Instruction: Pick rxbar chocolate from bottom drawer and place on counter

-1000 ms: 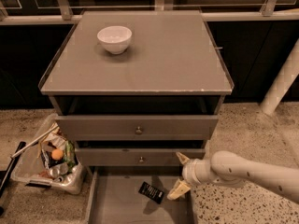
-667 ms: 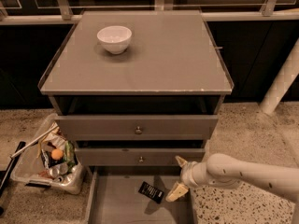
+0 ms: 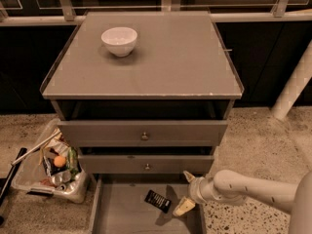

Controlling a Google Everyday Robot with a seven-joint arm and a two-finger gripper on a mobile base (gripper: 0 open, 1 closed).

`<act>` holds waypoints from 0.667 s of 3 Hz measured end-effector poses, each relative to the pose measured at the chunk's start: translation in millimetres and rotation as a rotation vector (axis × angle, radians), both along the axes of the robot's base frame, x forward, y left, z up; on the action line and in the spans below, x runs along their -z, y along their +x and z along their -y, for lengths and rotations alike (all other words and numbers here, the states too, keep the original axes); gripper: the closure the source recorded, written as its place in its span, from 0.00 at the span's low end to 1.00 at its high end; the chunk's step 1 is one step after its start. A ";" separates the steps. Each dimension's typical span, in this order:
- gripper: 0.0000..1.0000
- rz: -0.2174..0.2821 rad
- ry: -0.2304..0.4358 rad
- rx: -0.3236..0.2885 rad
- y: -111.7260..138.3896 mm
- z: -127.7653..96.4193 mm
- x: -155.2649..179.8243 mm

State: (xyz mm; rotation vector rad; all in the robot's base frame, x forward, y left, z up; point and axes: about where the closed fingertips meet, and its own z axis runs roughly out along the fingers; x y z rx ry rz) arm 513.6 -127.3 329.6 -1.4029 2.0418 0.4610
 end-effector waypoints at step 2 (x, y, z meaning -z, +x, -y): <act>0.00 0.013 0.078 0.060 6.4 -0.2 99.7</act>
Offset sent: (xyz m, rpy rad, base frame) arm 0.0000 -0.0082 -0.0959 0.0635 -0.0130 -0.0600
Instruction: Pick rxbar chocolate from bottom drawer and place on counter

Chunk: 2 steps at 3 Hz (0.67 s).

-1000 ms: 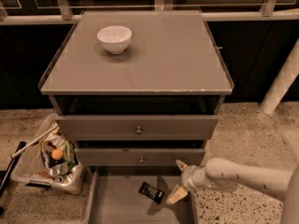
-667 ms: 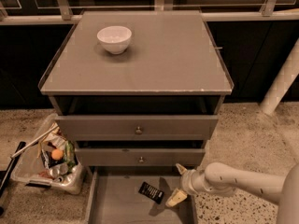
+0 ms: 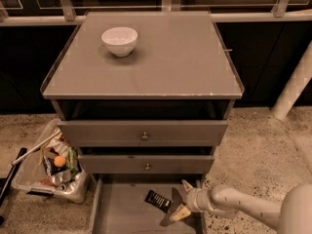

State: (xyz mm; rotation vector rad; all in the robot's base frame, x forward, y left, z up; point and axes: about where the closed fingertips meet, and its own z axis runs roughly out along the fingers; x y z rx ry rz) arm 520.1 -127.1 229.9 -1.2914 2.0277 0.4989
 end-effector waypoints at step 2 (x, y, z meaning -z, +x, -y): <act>0.00 0.003 -0.015 -0.008 1.1 -14.8 21.1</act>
Offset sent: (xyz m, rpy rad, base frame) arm 0.0040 0.0299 -0.0487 -0.0402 -0.0108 0.0108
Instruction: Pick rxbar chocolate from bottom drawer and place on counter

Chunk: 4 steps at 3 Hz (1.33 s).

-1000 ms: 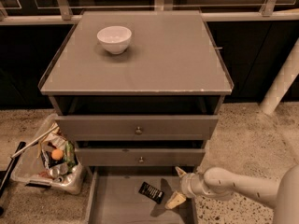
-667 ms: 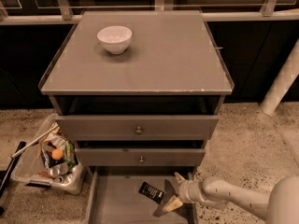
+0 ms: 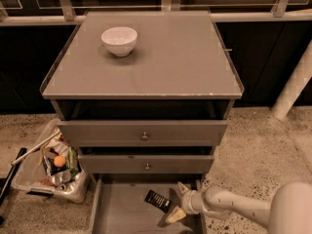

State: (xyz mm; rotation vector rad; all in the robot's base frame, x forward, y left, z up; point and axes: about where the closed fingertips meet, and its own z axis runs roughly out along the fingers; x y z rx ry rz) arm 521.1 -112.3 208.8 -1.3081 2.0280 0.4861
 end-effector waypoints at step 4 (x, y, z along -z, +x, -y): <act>0.00 0.002 0.084 -0.052 4.9 -50.3 72.3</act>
Offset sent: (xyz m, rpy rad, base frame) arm 0.0025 0.0443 -0.0734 0.0562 0.0022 0.0500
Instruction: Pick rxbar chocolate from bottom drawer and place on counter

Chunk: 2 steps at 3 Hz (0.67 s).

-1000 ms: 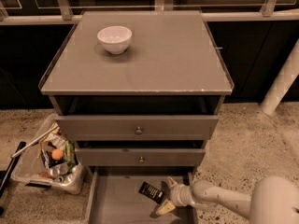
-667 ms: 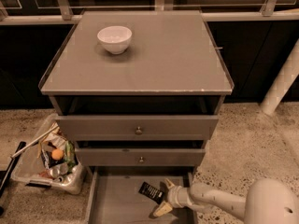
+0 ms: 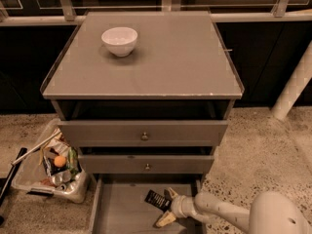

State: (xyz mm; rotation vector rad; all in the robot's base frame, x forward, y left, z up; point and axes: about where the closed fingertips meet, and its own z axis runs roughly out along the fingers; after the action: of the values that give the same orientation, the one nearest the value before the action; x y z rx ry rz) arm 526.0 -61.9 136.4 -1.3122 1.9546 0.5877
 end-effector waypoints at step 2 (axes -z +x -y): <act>0.00 0.005 0.012 0.015 11.2 -4.5 16.8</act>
Offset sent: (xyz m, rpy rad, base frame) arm 0.0226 -0.0007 -0.0256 0.0061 -0.0146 -0.0364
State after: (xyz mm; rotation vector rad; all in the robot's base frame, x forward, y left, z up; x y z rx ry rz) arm 537.2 -57.4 119.6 -1.2894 1.9521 0.5870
